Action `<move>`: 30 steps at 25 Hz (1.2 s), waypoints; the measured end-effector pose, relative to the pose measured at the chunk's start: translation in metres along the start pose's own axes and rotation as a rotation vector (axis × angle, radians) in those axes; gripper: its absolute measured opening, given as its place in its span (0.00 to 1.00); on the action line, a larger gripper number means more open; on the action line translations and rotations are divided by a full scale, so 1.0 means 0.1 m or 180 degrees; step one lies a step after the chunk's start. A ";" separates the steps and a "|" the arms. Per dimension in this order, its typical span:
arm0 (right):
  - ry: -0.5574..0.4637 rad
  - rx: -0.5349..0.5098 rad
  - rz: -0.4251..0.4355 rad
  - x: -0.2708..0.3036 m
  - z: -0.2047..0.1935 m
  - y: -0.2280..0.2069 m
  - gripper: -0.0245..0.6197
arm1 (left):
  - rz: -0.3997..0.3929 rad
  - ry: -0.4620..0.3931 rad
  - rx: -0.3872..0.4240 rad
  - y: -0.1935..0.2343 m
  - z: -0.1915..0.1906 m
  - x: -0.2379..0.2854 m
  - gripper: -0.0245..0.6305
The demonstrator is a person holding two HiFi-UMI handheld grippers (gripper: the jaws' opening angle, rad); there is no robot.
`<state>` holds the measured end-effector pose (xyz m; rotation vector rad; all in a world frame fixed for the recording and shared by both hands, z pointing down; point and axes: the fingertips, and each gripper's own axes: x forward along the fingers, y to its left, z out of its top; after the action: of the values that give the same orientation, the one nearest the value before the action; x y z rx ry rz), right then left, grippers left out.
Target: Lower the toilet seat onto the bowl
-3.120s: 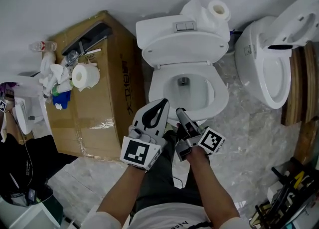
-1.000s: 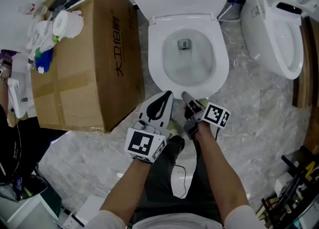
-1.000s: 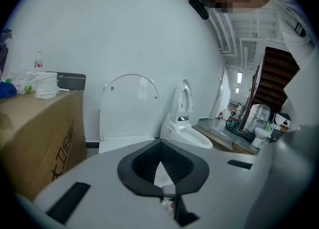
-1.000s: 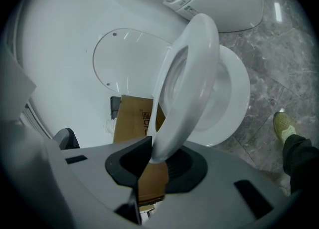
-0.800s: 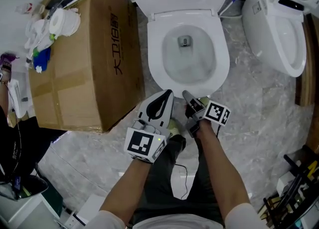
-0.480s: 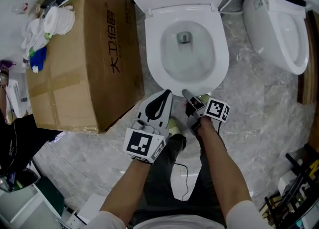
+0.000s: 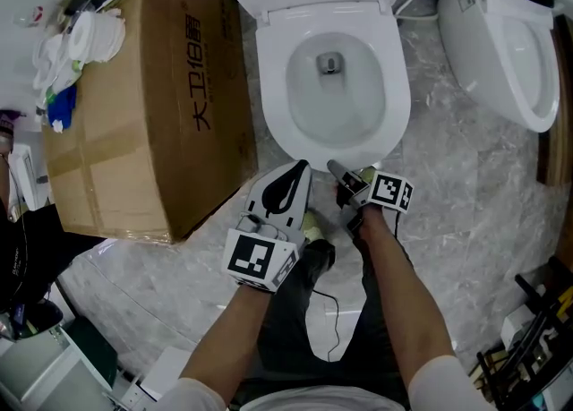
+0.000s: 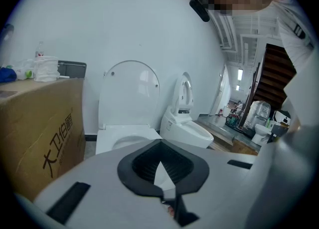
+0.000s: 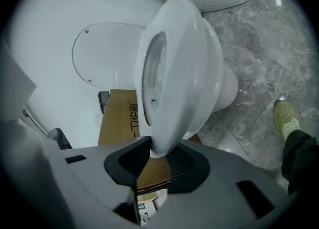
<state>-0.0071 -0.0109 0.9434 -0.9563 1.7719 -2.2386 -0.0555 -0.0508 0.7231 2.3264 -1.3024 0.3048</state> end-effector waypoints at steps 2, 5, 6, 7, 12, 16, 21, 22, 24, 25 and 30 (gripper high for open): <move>0.0014 0.0016 -0.0029 -0.01 0.00 -0.05 0.20 | -0.0012 0.0004 -0.0002 -0.01 -0.01 0.02 0.05; 0.0020 0.0049 -0.0086 -0.02 -0.01 -0.16 0.20 | -0.0033 -0.0008 -0.0016 -0.03 -0.04 0.04 0.05; 0.0022 0.0050 -0.0112 -0.02 -0.01 -0.20 0.20 | -0.0033 0.0004 -0.0012 -0.02 -0.05 0.05 0.05; 0.0025 0.0049 -0.0138 -0.03 -0.01 -0.24 0.20 | -0.0032 0.0016 -0.0007 -0.02 -0.07 0.06 0.05; 0.0058 0.0030 -0.0266 -0.02 -0.01 -0.38 0.20 | -0.0040 0.0044 -0.0001 -0.02 -0.12 0.10 0.05; 0.0068 0.0007 -0.0267 0.00 0.00 -0.39 0.20 | -0.0049 0.0051 0.0000 -0.04 -0.15 0.13 0.05; 0.0098 -0.0045 -0.0322 -0.02 0.00 -0.40 0.21 | -0.0068 0.0060 -0.0013 -0.05 -0.16 0.13 0.05; 0.0113 -0.0068 -0.0350 -0.04 -0.01 -0.41 0.21 | -0.0077 0.0057 -0.0011 -0.06 -0.15 0.12 0.05; 0.0143 -0.0121 -0.0402 -0.11 -0.03 -0.40 0.18 | -0.0091 0.0072 -0.0003 -0.09 -0.13 0.11 0.05; 0.0152 -0.0145 -0.0420 -0.16 -0.04 -0.39 0.17 | -0.0100 0.0086 0.0003 -0.11 -0.12 0.10 0.05; 0.0123 -0.0253 -0.0423 -0.44 -0.08 -0.20 0.14 | -0.0153 0.0111 -0.0006 -0.21 0.02 0.03 0.05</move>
<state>0.0285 0.0221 0.9433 -1.0838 1.8791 -2.2947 -0.0359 -0.0449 0.7164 2.3366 -1.2278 0.3269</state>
